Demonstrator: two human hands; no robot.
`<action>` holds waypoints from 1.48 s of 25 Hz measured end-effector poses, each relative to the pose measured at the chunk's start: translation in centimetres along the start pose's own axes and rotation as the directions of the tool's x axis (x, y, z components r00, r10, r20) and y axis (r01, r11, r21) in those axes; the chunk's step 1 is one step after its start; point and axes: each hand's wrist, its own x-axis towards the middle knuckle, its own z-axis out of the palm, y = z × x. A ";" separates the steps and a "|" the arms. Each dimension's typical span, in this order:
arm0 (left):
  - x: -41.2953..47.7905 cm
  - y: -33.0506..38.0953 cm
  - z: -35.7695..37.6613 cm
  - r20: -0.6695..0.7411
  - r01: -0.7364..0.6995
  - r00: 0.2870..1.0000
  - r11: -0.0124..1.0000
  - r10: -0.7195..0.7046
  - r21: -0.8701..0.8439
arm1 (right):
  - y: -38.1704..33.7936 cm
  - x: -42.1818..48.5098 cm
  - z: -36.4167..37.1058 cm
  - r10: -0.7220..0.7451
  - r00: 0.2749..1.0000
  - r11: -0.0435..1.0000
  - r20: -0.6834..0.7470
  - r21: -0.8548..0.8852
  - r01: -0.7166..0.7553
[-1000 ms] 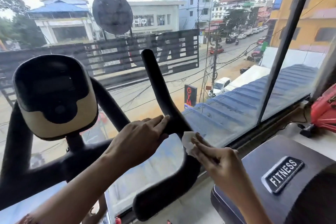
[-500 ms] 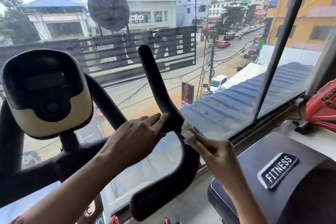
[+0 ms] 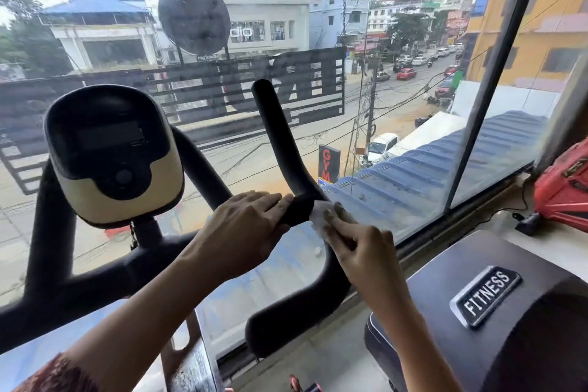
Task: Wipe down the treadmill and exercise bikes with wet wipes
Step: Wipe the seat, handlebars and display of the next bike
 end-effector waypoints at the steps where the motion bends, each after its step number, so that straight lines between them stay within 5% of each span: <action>1: -0.5 -0.4 -0.3 -0.004 0.005 1.000 0.999 -0.005 0.033 | -0.6 -1.2 -0.5 -0.017 1.000 1.000 0.007 0.005 0.017; 5: -3.1 -2.3 -1.8 0.002 0.039 0.999 0.988 -0.039 0.150 | -2.4 0.4 0.0 -0.148 0.989 0.982 -0.004 0.121 0.147; 9: -4.8 -2.8 -2.6 0.024 0.090 0.995 0.988 -0.094 0.127 | -1.9 4.0 2.8 -0.247 0.934 0.951 0.257 -0.122 0.285; 14: -4.9 -3.0 -2.6 0.030 0.082 0.996 0.991 -0.086 0.103 | -4.3 2.6 4.9 -0.390 0.850 0.909 0.353 0.001 0.417; 20: -5.0 -3.3 -2.3 0.015 0.078 0.997 0.992 -0.080 0.096 | -0.9 4.7 1.0 -0.234 0.938 0.954 0.257 -0.123 0.272; 25: -4.9 -3.2 -2.2 -0.036 0.085 0.996 0.994 -0.082 0.074 | -3.7 2.8 4.8 -0.440 0.833 0.888 0.336 0.022 0.460; 30: -4.8 -3.1 -2.2 -0.030 0.089 0.996 0.993 -0.087 0.081 | -0.7 4.9 1.5 -0.256 0.948 0.954 0.191 -0.107 0.279; 34: -4.9 -3.1 -2.3 -0.027 0.078 0.997 0.994 -0.076 0.070 | -3.2 3.1 3.7 -0.481 0.831 0.865 0.280 -0.005 0.502; 37: -3.4 -2.3 -2.7 -0.032 0.110 0.994 0.991 -0.108 0.079 | -2.8 3.8 0.7 -0.427 0.843 0.904 0.326 0.156 0.397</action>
